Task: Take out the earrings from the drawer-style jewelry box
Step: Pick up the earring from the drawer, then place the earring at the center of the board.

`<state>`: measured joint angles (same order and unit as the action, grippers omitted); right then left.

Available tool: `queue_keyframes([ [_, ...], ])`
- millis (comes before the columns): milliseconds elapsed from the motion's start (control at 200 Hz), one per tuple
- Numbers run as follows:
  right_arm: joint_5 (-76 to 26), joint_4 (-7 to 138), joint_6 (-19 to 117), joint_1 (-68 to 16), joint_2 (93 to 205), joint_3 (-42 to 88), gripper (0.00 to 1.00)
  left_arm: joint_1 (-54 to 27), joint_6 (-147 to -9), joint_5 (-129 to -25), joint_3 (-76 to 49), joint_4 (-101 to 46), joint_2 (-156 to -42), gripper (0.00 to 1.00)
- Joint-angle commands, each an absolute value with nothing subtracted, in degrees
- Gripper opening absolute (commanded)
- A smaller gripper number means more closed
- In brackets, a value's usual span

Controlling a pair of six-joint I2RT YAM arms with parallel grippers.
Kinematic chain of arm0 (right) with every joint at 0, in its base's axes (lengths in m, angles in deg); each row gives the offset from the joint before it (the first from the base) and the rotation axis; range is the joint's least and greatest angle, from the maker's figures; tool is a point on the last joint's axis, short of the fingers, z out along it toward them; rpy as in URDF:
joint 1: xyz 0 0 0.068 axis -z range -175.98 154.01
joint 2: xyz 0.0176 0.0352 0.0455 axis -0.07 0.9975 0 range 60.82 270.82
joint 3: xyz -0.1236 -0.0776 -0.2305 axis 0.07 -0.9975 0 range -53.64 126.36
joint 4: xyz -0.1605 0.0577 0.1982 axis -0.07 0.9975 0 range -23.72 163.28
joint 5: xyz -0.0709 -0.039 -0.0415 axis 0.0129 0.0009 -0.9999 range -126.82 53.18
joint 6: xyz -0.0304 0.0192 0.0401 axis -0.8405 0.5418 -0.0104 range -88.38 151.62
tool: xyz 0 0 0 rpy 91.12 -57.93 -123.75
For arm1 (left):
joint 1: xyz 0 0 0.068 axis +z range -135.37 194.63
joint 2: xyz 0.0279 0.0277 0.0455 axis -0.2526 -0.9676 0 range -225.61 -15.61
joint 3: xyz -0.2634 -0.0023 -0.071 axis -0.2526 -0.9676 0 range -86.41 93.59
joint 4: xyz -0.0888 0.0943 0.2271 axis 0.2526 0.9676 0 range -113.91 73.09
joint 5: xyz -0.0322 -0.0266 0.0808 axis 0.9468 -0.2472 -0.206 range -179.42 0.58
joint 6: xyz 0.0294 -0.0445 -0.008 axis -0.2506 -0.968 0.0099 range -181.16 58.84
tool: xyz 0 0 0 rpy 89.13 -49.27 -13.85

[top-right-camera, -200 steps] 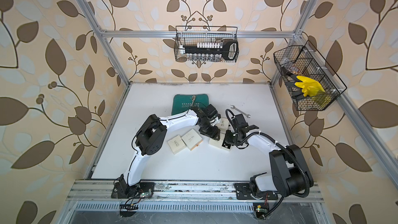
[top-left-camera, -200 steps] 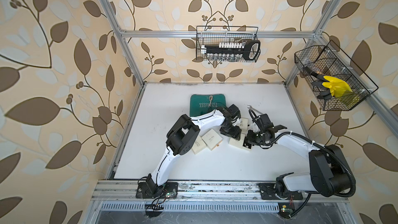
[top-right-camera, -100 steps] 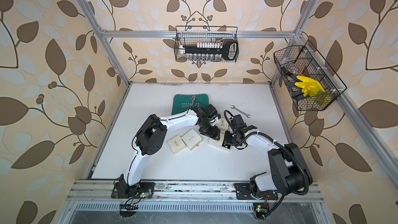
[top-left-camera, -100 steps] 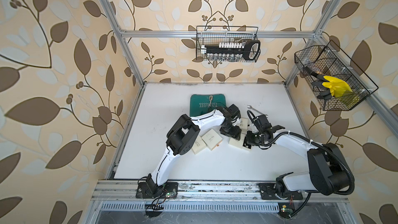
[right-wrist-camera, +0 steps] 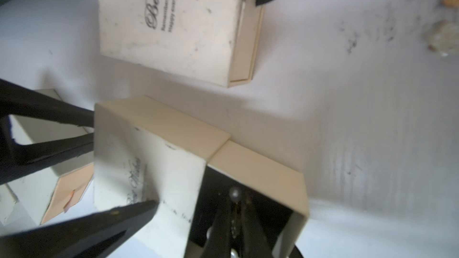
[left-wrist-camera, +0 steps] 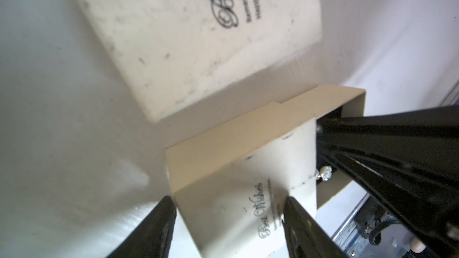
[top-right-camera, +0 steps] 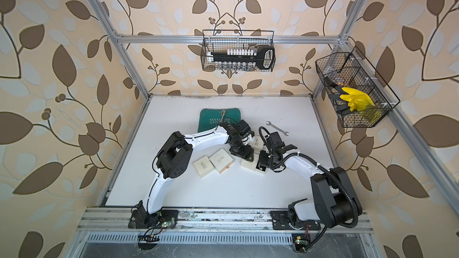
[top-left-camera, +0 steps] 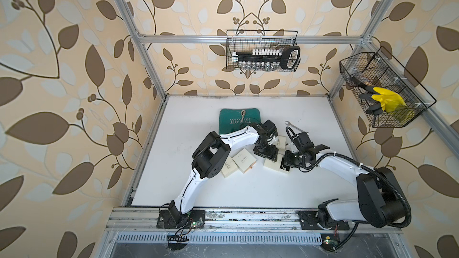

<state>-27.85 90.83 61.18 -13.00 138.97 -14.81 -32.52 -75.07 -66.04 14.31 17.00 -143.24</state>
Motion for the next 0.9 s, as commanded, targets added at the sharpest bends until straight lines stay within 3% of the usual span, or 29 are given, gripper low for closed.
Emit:
queue_keyframes([
  [0, -27.7, 92.4, 61.8, -13.3, 135.9, -15.3, 0.06, -32.2, -74.6, -68.4, 14.9, 19.8, -145.2, 0.7],
  [400, -32.8, 97.5, 61.2, -12.3, 131.5, -10.5, 0.05, -32.1, -74.5, -68.3, 15.0, 19.9, -145.1, 0.7],
  [895, -34.9, 94.9, 62.1, 1.3, 140.3, -9.3, 0.05, -32.1, -74.0, -68.5, 14.7, 19.9, -144.7, 0.7],
])
